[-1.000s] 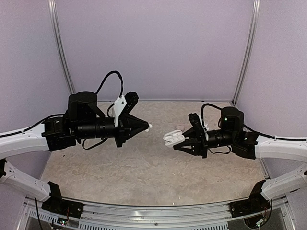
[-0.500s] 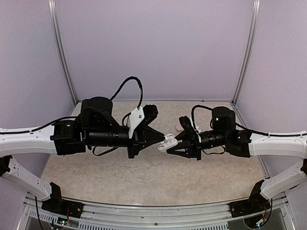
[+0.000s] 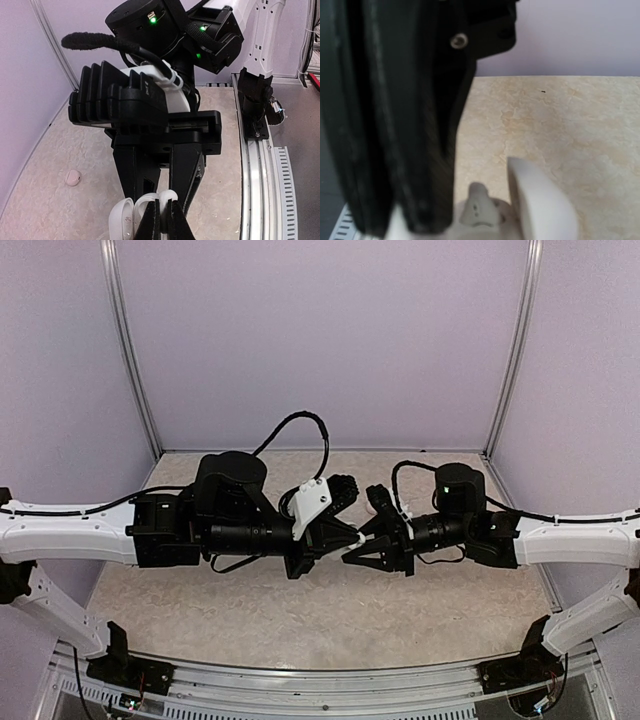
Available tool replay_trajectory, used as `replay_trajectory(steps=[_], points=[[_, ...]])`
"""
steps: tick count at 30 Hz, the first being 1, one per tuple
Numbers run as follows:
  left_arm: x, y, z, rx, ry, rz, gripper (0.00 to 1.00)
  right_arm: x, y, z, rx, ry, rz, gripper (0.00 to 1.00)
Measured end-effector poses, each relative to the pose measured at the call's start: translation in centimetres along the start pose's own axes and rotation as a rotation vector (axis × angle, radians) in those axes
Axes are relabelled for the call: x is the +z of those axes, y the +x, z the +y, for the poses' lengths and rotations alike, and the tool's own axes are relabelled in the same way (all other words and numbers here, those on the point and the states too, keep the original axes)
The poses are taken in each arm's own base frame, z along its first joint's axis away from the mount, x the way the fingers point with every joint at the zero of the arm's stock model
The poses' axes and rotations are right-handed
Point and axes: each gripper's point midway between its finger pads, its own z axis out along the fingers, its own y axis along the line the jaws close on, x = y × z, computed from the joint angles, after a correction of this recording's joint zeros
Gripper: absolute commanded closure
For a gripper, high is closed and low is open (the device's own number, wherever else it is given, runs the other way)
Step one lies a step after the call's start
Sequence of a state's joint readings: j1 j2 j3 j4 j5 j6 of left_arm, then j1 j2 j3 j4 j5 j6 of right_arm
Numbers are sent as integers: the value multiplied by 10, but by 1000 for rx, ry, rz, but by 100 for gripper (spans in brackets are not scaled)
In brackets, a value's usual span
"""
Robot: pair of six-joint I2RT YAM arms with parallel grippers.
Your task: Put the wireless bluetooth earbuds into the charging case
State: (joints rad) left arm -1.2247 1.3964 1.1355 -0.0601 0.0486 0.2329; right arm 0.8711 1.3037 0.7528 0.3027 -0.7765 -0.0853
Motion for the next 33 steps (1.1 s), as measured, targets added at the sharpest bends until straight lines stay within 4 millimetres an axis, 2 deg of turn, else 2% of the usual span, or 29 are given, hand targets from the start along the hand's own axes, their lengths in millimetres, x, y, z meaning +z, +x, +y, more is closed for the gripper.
replay_trajectory(steps=[19, 33], points=[[-3, 13, 12, 21, -70, 61, 100, 1, 2, -3, 4, 20, 9, 100], [-3, 14, 11, 37, -65, 67, 100, 1, 1, 1, 5, -3, 5, 100]])
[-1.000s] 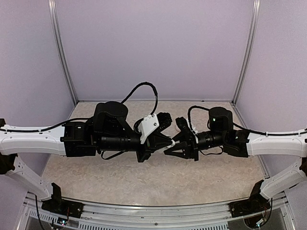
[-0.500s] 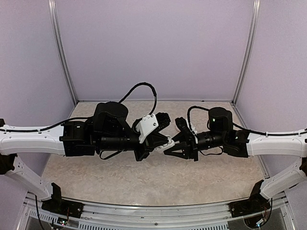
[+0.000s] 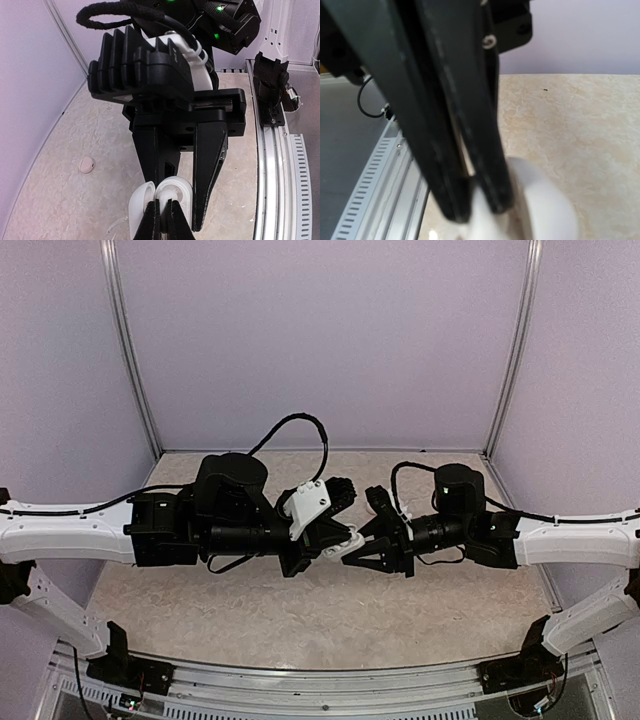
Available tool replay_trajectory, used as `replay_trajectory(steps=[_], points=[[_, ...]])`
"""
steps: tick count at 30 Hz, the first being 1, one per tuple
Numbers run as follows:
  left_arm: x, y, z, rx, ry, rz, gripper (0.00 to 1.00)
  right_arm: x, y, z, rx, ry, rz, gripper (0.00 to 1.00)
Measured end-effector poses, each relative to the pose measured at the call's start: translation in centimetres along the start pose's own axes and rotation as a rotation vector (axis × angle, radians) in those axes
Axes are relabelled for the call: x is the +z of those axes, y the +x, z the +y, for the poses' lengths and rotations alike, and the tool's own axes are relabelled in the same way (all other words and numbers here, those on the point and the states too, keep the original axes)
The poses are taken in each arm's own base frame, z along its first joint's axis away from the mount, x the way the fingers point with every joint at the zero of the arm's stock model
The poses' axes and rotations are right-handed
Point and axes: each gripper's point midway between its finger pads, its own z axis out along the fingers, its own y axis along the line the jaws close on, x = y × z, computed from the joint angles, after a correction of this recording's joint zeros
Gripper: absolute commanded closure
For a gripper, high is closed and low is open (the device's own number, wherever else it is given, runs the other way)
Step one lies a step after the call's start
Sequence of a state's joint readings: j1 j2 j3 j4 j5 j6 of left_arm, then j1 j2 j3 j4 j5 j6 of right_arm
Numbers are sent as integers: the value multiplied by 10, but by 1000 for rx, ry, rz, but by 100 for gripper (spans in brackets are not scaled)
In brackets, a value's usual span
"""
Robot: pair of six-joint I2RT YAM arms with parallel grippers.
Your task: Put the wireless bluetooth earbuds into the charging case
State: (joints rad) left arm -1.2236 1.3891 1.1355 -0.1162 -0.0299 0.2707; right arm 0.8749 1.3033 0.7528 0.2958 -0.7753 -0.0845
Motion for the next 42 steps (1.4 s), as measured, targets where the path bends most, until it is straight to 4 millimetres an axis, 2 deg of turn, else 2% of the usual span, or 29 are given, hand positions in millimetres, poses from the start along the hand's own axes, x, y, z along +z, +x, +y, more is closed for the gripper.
replay_trajectory(steps=[25, 42], points=[[13, 8, -14, 0, 78, 7, 100, -1, 8, 7, 29, -29, 24, 100], [8, 6, -11, 5, 73, 20, 82, -1, 5, 5, 14, -19, 12, 100]])
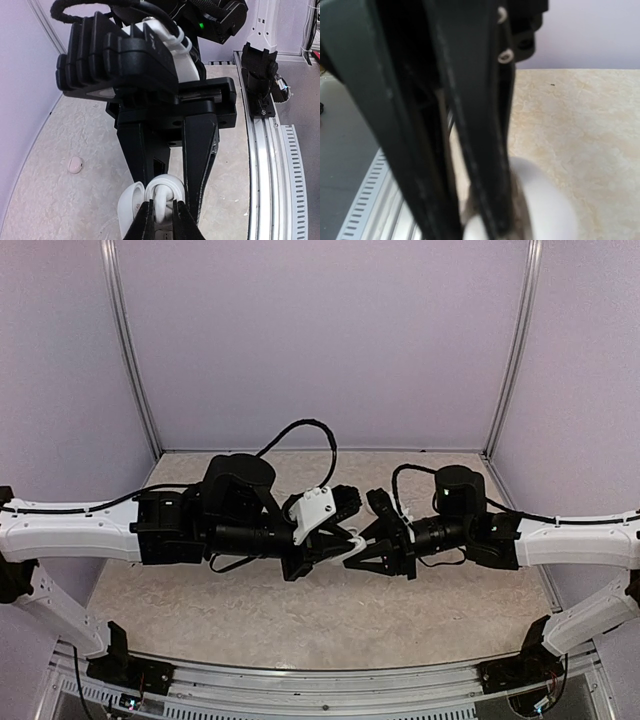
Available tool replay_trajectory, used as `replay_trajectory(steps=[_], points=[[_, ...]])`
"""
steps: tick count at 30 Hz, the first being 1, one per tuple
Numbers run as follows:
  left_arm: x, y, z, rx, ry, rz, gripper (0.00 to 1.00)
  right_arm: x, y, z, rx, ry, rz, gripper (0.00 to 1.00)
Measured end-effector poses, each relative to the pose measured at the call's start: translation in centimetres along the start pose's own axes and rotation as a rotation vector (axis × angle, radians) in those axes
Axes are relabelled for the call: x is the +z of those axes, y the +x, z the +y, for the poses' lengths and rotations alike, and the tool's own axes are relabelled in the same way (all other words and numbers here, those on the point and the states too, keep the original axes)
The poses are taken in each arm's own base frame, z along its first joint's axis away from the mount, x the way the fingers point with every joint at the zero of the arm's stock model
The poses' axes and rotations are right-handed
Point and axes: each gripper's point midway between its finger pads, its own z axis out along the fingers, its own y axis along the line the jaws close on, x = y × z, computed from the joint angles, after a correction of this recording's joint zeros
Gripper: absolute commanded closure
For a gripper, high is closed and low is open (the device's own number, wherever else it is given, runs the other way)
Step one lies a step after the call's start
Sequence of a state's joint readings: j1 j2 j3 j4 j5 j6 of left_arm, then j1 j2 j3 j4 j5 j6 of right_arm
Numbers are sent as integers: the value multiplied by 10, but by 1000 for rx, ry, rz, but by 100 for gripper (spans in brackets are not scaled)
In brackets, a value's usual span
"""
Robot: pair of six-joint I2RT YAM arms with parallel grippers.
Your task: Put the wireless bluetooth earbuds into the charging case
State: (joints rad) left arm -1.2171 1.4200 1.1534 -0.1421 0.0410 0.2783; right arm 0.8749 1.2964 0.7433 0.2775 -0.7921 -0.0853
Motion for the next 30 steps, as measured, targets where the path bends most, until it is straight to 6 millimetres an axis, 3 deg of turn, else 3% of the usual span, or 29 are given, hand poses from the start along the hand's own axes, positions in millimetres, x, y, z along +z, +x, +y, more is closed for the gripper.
replay_trajectory(steps=[13, 20, 30], points=[[-19, -13, 4, 4, -9, -35, 78, -2, -7, -1, -23, 14, -20, 100], [-20, -13, 6, -2, -1, -38, 86, -2, -7, -1, -25, 15, -20, 100], [-20, -11, 12, -24, 7, -42, 87, -2, -7, -1, -26, 14, -20, 100]])
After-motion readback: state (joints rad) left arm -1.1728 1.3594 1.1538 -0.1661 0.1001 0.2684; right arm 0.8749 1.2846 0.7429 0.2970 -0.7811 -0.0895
